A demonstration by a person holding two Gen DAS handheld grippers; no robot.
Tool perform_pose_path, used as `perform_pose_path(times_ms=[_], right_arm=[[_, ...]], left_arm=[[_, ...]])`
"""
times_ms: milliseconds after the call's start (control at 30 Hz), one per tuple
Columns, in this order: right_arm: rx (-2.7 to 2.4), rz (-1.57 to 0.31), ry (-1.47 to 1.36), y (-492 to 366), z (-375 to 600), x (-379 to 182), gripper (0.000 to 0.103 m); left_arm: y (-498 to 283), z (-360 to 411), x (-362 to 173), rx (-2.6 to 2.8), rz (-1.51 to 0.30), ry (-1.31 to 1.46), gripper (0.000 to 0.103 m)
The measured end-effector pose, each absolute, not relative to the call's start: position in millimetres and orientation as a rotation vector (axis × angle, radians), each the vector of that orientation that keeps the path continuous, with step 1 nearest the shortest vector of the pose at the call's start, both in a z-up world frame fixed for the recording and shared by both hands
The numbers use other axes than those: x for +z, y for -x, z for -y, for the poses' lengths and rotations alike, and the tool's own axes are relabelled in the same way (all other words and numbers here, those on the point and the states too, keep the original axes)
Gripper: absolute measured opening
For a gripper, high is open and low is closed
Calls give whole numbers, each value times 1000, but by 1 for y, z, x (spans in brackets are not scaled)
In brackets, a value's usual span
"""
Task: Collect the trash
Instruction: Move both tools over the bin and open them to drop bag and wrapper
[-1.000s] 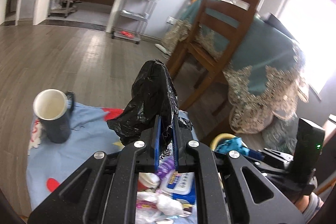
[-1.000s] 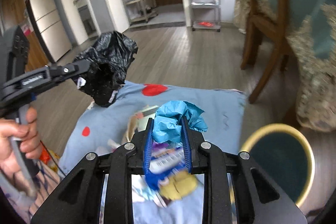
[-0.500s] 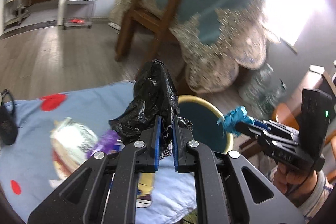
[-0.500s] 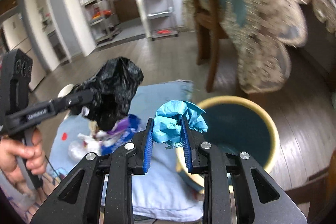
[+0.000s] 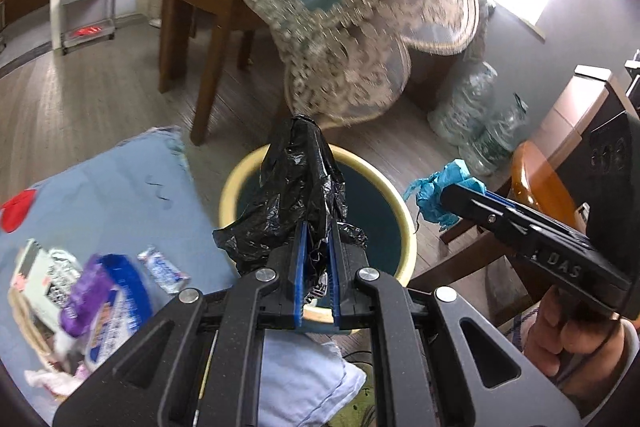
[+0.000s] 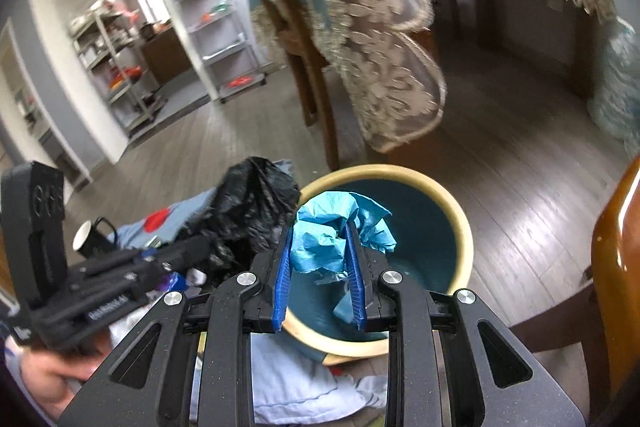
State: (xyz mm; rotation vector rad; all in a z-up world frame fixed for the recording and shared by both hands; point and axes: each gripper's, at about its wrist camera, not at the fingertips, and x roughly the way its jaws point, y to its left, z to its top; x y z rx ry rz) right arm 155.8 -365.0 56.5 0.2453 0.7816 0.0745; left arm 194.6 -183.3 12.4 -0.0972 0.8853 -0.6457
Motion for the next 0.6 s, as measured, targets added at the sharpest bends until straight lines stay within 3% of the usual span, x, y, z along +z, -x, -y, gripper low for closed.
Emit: perform_pose_path(times_ms=[167,233,400,600], right_arm=[[54,-793,-262,-156,371,52,27],[49,-801,-273,-157,375,50,27],[39,-829,-295,-163,381,43,27],[33,-864,-277,-172,375,32,27]], left_arm=[[-208,209,-12,-669,-947,92,9],[-212,215,-22,-660,-967,88,14],[-215,213,-26,-644,-964,106,58],[-216,191,-11,-604,-920,115,68]])
